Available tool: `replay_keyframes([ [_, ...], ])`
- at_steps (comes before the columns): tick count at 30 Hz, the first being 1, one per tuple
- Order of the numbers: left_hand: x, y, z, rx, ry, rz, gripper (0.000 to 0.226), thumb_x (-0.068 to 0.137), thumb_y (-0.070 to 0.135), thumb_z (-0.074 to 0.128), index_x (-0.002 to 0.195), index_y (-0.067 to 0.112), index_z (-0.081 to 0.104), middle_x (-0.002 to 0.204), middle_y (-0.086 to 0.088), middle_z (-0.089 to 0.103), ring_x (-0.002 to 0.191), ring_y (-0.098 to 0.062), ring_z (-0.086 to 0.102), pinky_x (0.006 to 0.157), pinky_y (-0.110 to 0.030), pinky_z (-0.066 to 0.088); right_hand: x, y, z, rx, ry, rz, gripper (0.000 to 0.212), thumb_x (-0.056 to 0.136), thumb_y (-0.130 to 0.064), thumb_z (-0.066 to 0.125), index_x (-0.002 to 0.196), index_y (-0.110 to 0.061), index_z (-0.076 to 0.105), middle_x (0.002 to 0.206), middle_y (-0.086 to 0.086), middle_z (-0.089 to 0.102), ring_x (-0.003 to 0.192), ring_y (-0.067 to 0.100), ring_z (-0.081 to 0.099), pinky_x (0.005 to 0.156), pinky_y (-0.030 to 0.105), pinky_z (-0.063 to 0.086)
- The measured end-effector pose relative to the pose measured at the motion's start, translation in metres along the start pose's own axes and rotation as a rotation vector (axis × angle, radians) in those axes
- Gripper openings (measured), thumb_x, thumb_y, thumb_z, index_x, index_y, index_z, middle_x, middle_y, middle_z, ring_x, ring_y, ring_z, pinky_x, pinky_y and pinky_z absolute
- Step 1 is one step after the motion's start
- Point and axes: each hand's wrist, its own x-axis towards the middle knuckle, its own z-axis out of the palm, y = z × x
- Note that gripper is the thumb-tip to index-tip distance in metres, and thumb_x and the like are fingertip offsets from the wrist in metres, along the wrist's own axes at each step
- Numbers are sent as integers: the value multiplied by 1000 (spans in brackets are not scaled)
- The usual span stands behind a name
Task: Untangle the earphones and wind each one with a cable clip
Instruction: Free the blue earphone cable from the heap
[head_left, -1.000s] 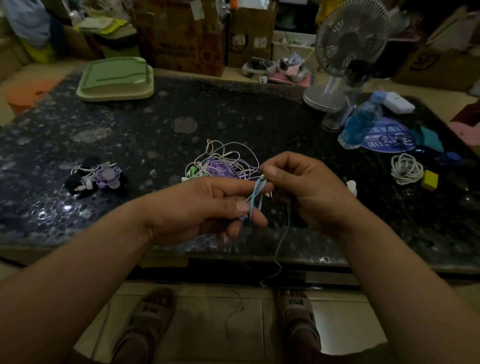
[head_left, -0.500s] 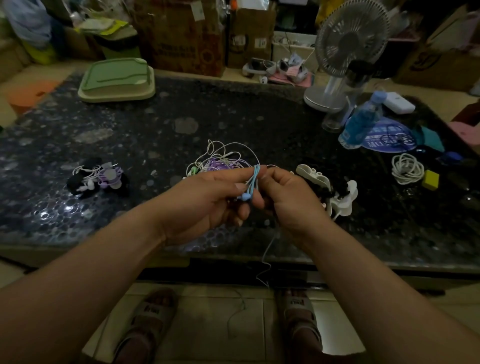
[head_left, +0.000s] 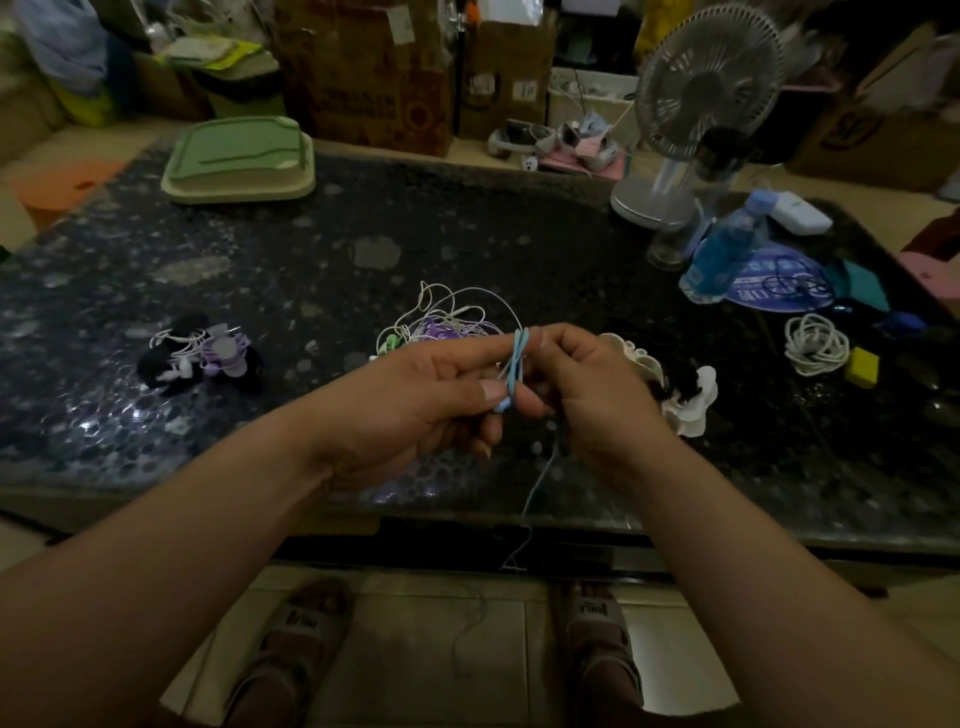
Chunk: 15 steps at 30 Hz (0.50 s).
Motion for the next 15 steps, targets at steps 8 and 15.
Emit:
replay_keyframes([
  [8, 6, 1, -12, 152, 296, 61, 50, 107, 7, 50, 151, 33, 50, 107, 4, 77, 60, -9, 55, 54, -23, 49, -18, 8, 18, -59, -204, 155, 29, 110, -33, 47, 109, -20, 73, 77, -2, 64, 56, 5, 52, 52, 20, 41],
  [15, 3, -2, -21, 572, 342, -23, 49, 109, 11, 50, 151, 36, 46, 89, 20, 78, 52, -11, 54, 53, -25, 50, -24, 1, 7, -746, -155, -194, 21, 104, -36, 59, 92, -24, 72, 67, -8, 60, 58, -1, 53, 51, 15, 35],
])
